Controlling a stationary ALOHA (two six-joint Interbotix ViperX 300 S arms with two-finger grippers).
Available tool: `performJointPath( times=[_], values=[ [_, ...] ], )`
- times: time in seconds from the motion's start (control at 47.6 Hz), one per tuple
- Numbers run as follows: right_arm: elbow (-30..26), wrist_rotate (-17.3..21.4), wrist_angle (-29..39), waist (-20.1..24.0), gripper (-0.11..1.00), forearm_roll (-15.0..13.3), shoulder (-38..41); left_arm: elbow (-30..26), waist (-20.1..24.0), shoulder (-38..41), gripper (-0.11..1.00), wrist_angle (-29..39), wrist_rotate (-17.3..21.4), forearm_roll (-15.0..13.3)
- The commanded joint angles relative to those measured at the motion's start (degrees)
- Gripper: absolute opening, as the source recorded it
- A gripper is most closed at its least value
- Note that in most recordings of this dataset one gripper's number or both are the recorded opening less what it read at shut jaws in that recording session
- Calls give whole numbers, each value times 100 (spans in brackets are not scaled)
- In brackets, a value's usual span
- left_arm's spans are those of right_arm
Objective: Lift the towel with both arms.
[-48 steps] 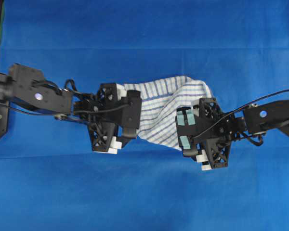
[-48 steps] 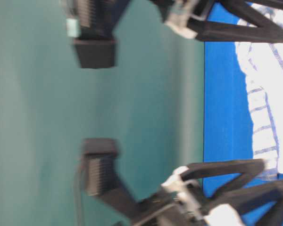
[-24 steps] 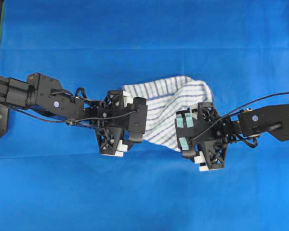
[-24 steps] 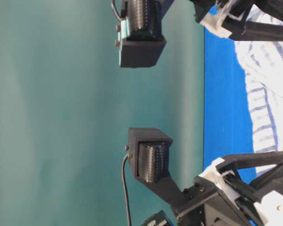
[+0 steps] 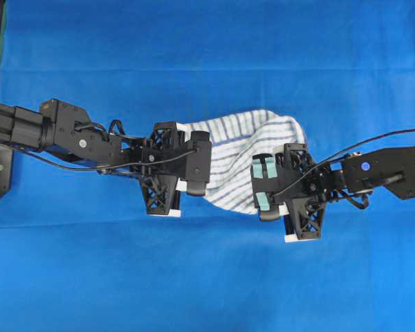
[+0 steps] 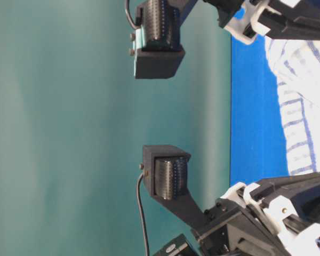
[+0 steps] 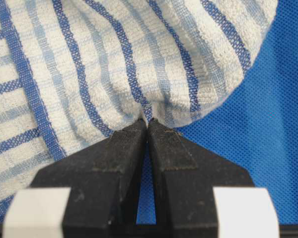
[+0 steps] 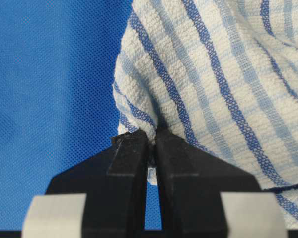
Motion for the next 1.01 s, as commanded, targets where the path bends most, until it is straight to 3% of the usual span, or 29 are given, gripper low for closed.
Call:
performJointPath(
  times=[0.0, 0.252, 0.42, 0.987],
  values=[
    [-97, 0, -35, 0, 5, -9, -202, -79, 18, -132, 1, 123, -9, -9],
    [-255, -79, 185, -18, 5, -26, -932, -272, 18, -896, 1, 782, 9, -9],
    [-501, -79, 703, -79, 5, -211, -1538, -475, 62, -1573, 1, 1468, 26, -9],
    [-2496, -88, 3103, -264, 5, -984, -2672, -1767, 378, -3560, 1, 4034, 18, 44]
  ],
)
